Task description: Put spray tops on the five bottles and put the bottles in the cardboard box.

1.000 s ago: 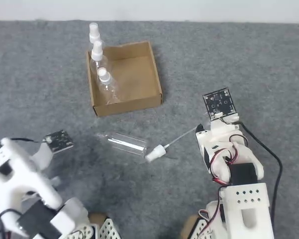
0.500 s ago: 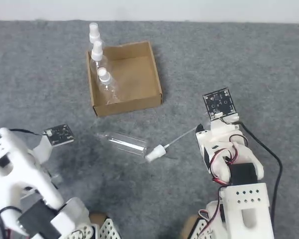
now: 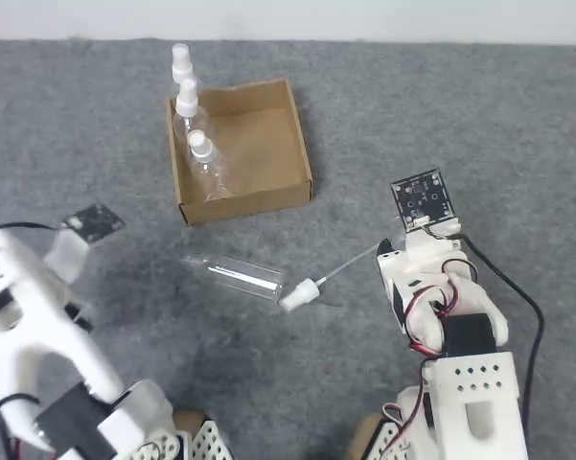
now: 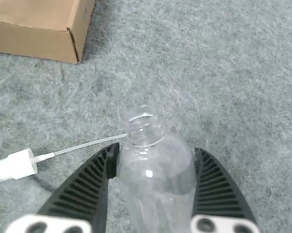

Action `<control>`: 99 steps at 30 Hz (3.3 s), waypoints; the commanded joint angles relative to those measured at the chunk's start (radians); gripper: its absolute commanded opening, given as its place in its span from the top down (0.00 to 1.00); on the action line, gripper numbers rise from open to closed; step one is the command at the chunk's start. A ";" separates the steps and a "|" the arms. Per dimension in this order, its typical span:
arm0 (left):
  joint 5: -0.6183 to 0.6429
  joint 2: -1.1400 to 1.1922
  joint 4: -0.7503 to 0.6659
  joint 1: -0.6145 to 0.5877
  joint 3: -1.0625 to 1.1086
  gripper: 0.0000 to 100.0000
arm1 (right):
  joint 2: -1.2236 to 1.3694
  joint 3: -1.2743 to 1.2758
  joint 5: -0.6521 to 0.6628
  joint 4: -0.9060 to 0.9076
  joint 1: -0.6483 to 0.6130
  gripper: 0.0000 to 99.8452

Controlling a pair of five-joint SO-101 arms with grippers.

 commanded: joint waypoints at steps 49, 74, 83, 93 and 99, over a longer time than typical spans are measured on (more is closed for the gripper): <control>1.343 -0.018 -0.029 0.077 -0.555 0.99 | -0.025 -0.009 -0.008 -0.027 0.012 0.88; 1.496 -0.278 0.043 0.230 -0.519 0.99 | -0.027 -0.009 -0.009 -0.027 0.012 0.88; 1.557 -0.279 0.032 0.339 -0.521 0.99 | -0.027 -0.011 -0.081 -0.027 0.012 0.87; 1.694 -0.279 0.037 0.508 -0.516 0.99 | -0.027 -0.012 -0.130 -0.027 0.007 0.87; 1.737 -0.387 0.020 0.600 -0.479 0.99 | -0.027 0.012 -0.135 -0.073 0.005 0.88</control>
